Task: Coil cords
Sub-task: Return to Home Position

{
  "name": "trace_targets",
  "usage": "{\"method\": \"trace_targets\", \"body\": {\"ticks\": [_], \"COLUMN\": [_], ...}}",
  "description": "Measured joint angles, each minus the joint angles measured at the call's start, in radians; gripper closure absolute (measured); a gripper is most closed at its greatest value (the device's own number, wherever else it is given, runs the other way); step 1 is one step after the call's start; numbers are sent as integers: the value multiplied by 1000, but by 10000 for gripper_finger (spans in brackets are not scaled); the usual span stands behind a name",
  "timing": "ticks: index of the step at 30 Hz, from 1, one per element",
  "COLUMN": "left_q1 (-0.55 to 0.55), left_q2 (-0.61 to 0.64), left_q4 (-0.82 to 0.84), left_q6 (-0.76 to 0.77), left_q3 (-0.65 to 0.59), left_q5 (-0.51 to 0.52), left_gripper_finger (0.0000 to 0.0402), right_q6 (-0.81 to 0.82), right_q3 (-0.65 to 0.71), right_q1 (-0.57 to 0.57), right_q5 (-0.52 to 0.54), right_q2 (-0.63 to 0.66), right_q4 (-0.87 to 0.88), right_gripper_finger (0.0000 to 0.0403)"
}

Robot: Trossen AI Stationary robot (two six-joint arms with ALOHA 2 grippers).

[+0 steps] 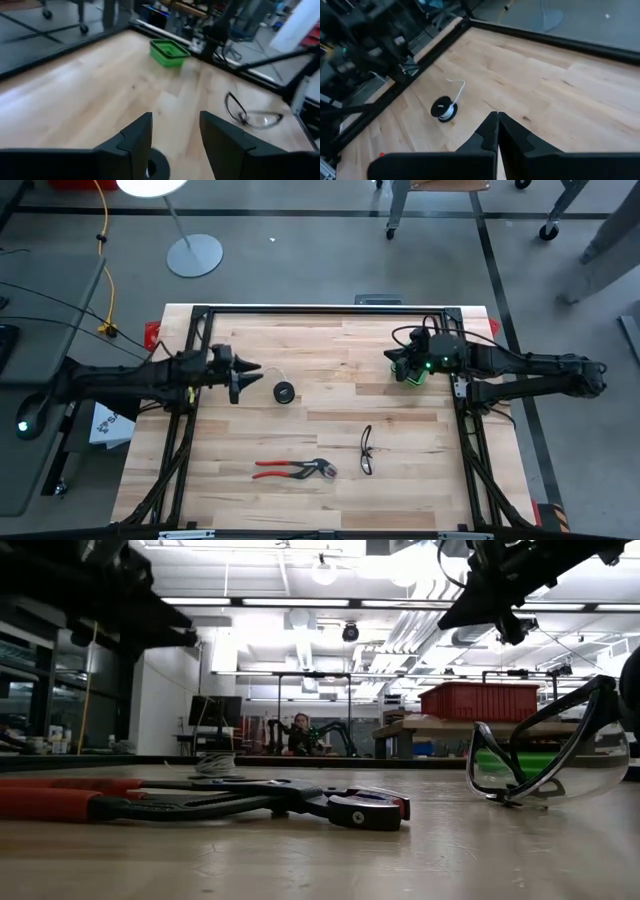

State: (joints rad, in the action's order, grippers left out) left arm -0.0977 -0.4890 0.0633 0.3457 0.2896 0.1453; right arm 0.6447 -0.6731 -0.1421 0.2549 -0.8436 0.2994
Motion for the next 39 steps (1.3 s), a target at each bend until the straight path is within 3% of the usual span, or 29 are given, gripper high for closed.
{"method": "trace_targets", "body": {"ticks": [10,17,23,27,33,36,39], "left_q1": [104,135,135,135,135,135,135], "left_q2": [58,57,55,54,29,29,28], "left_q4": [-355,-217,-150,-68,-63,-63,-64], "left_q6": [19,-40,198,264,125,123,123], "left_q3": [-256,-279,-279,-278,-276,-276,-276], "left_q5": [-74,-110,-147,-119,-138,-143,-142], "left_gripper_finger": [260,296,390,374,367,367,367], "right_q6": [-21,-67,-71,-110,-188,-222,-227], "right_q3": [0,0,0,0,1,52,207], "right_q1": [-2,-2,7,42,103,119,127], "right_q5": [-12,-12,-72,-118,-113,-108,-134], "right_q2": [0,1,39,128,294,390,498], "right_q4": [-69,-52,17,113,272,188,-73], "right_gripper_finger": [402,402,402,403,403,403,403]}}
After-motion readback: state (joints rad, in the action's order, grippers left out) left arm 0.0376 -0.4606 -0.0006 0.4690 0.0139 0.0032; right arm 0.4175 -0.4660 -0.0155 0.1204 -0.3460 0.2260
